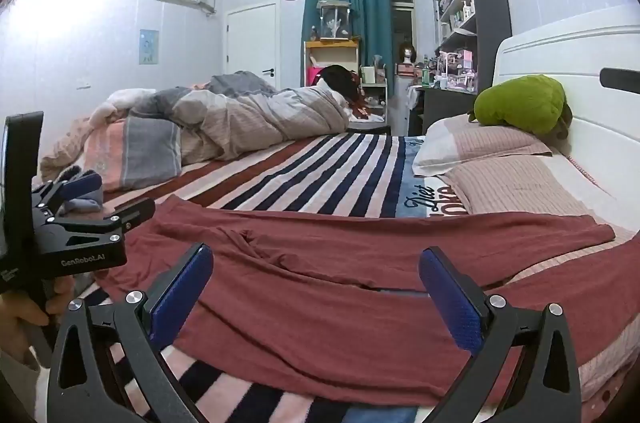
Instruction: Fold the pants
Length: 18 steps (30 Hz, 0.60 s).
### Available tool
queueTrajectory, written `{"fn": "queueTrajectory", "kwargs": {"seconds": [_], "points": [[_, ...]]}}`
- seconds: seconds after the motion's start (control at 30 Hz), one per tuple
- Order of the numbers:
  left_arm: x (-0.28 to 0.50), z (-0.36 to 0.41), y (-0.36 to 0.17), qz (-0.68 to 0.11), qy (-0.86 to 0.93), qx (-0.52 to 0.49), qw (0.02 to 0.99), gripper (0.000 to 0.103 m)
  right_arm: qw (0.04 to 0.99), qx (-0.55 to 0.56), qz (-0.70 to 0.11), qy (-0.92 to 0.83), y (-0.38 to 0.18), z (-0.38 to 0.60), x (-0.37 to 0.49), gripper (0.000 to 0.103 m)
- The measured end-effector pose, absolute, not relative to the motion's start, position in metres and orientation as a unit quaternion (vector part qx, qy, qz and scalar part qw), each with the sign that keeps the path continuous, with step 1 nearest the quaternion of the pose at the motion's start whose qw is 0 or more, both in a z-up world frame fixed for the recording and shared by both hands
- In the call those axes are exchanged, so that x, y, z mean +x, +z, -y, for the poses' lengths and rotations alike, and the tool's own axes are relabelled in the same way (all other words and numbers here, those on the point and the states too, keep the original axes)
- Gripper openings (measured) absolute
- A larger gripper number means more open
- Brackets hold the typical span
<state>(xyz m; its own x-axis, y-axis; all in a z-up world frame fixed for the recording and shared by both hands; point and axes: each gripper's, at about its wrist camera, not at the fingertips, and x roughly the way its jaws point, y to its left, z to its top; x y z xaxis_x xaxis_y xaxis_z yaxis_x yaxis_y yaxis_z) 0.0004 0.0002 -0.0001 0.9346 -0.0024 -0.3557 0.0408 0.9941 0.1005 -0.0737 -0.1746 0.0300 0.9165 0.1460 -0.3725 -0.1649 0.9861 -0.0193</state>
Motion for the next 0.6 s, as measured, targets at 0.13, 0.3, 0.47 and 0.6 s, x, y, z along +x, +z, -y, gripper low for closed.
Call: {"fn": "queueTrajectory", "kwargs": {"seconds": [0.13, 0.3, 0.47, 0.6], "points": [[0.0007, -0.0001, 0.0000, -0.180, -0.011, 0.057, 0.982, 0.102, 0.978, -0.032, -0.191, 0.078, 0.0301, 0.1736, -0.0740, 0.102], [0.0001, -0.0004, -0.0007, -0.179, -0.010, 0.055, 0.982, 0.102, 0.978, -0.026, -0.192, 0.078, 0.0297, 0.1736, -0.0722, 0.102], [0.0017, 0.0000, -0.0018, -0.179, -0.009, 0.053, 0.982, 0.102, 0.978, -0.024, -0.192, 0.075, 0.0293, 0.1747, -0.0725, 0.102], [0.0014, 0.0020, -0.0028, -0.177, -0.008, 0.054, 0.983, 0.102, 0.978, -0.023, -0.192, 0.075, 0.0313, 0.1743, -0.0741, 0.102]]}}
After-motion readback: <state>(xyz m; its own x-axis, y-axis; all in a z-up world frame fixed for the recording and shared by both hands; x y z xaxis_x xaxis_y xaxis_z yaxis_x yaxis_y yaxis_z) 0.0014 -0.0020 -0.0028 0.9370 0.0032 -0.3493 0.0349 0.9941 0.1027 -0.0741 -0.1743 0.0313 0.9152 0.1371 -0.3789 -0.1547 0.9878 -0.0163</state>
